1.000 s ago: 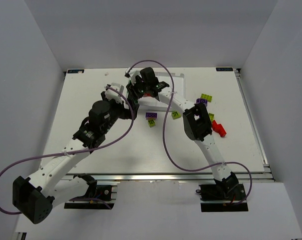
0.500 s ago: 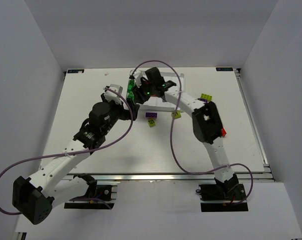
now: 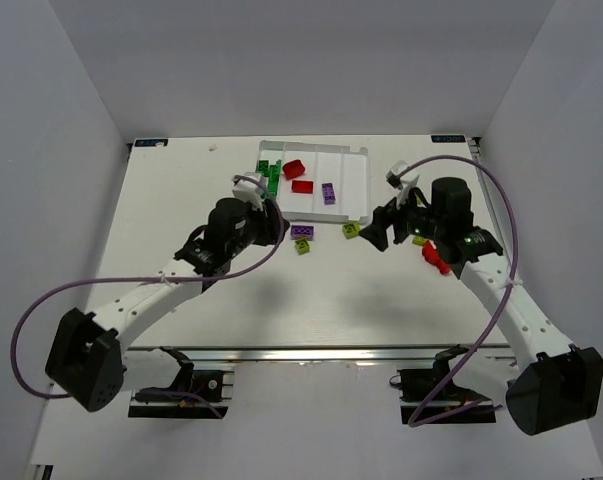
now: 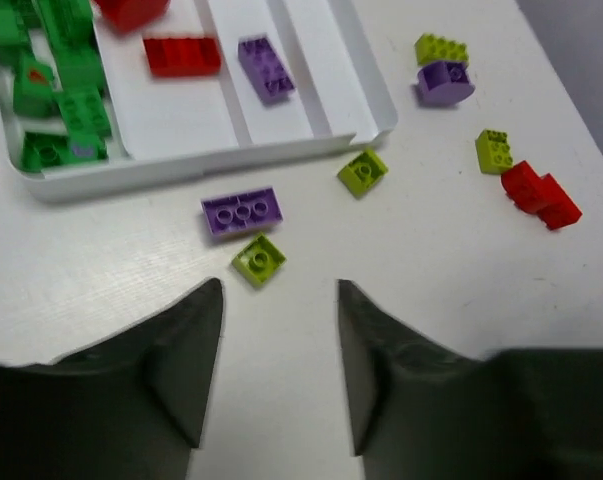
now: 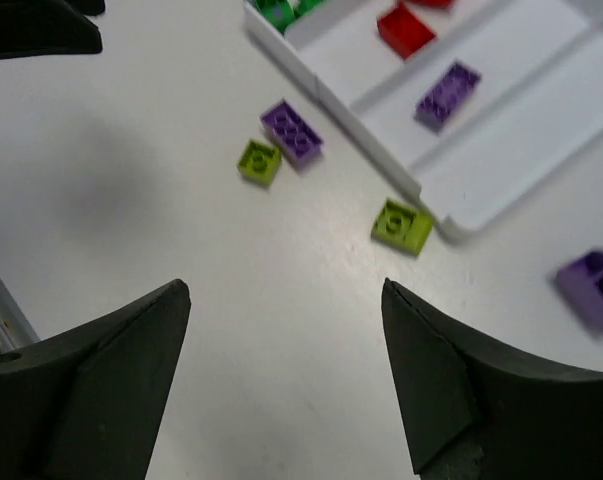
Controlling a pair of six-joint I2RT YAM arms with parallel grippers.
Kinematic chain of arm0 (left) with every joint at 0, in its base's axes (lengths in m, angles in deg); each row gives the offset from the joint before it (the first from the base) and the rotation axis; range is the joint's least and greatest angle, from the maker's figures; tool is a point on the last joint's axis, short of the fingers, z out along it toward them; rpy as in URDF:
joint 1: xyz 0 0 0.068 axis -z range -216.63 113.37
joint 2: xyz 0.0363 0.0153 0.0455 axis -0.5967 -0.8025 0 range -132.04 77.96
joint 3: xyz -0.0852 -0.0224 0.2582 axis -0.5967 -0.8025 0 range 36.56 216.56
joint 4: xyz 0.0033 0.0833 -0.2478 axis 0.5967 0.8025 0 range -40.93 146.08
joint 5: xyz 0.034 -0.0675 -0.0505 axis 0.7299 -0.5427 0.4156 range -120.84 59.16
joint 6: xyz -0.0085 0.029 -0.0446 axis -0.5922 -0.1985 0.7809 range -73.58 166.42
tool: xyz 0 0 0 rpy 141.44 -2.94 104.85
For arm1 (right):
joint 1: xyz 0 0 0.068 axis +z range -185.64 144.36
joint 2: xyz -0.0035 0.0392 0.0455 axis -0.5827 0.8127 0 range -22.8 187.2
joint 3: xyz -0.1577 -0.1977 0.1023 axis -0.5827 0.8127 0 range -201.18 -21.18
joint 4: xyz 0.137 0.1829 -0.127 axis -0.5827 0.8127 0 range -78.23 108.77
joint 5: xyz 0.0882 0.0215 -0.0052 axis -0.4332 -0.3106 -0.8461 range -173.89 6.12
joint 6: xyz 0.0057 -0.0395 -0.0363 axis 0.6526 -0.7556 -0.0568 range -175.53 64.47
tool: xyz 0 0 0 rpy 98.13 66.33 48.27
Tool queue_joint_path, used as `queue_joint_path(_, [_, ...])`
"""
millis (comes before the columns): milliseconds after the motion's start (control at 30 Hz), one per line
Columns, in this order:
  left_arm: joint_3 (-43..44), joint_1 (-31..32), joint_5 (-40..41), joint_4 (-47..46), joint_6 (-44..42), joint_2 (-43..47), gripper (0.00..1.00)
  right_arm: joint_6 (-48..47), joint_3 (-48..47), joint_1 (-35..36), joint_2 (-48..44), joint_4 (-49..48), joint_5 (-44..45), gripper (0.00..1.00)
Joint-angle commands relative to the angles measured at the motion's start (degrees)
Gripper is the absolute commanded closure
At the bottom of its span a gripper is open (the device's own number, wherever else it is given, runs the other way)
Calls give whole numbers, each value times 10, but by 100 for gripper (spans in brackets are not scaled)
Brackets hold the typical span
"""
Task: Sort the legos into containers by color
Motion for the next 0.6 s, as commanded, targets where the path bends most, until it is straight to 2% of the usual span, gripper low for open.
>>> queue_joint_path(0, [31,7,-3,45,19,-42,37,1,38,-30,-35,31,14,18])
queue_joint_path(67, [47,16,-6,68,10,-81,27,-8,64,-41,-57,38,18,17])
queue_joint_path(100, [50,18,-6,71,11,-91,26,-20,77,-43,-79,31,21,19])
queue_joint_path(233, [50,21,15,68,15,-118,23,-43,98,-43,-98,21,36,29])
queue_joint_path(267, [51,21,22,69,16,-128,23,-44,93,-43,-96,27,34,36])
queue_joint_path(367, [62,21,45,65,31,-148,22,-44,91,-43,-99,31,25,45])
queue_joint_path(567, [132,30,69,114,83,-260,16,-37,99,-42,-114,20,27,41])
